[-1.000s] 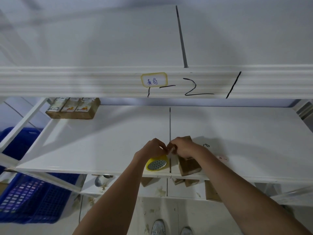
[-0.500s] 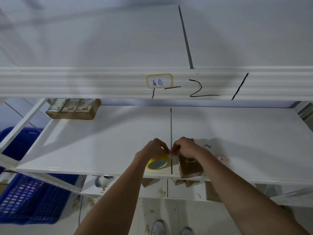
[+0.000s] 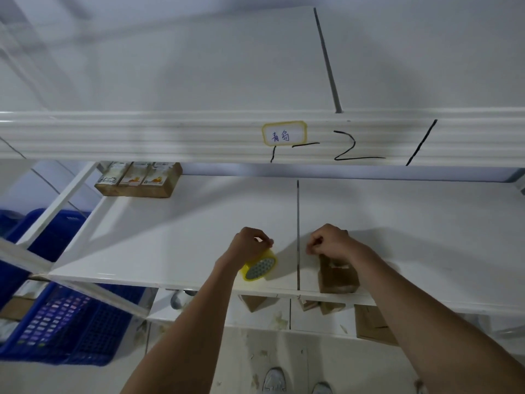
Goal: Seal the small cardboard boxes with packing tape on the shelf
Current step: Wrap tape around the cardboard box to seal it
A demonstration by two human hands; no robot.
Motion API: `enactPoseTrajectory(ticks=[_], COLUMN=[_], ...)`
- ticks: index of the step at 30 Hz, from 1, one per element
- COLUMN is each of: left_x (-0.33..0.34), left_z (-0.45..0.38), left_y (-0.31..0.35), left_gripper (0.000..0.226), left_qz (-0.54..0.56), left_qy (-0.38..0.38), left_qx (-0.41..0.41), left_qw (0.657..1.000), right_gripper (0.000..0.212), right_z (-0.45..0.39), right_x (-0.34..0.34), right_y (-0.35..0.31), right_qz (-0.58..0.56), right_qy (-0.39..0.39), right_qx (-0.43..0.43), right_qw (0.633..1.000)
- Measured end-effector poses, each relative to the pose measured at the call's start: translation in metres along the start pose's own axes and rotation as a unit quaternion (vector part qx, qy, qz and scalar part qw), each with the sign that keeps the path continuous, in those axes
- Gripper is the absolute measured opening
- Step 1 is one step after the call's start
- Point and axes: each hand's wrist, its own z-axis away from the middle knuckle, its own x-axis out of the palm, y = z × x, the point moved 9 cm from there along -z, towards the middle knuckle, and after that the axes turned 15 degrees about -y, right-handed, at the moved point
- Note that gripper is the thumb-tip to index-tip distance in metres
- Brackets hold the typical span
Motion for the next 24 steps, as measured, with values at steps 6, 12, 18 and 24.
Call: enactPoseTrajectory(ticks=[6,12,18,24], left_x=[0.020,0.029,0.035,0.034], left_z=[-0.002,-0.005,-0.006,-0.005], left_y=[0.017,0.021,0.014,0.011], left_gripper=[0.014,0.010,0.013,0.014], left_qz=[0.050,0.046,0.038,0.048], left_qy=[-0.027,-0.036,-0.045,-0.039], left_qx=[0.006,-0.004,-0.019,-0.016], left_qw=[0.998,0.998,0.998,0.998], right_gripper=[0.033,0.036,0.075,0.097], right_z=[-0.005,-0.009,-0.009,-0.014], right_x=[-0.001,0.006,0.010,0.010], right_y=[-0.008,-0.012,-0.005,0.002], right_qz=[0.096,0.150,0.125,0.098], right_qy=[-0.009,0.010,0.020,0.079], right_qx=[0.010,0.009,0.000,0.058], right_qw=[0.995,0.989,0.992,0.990])
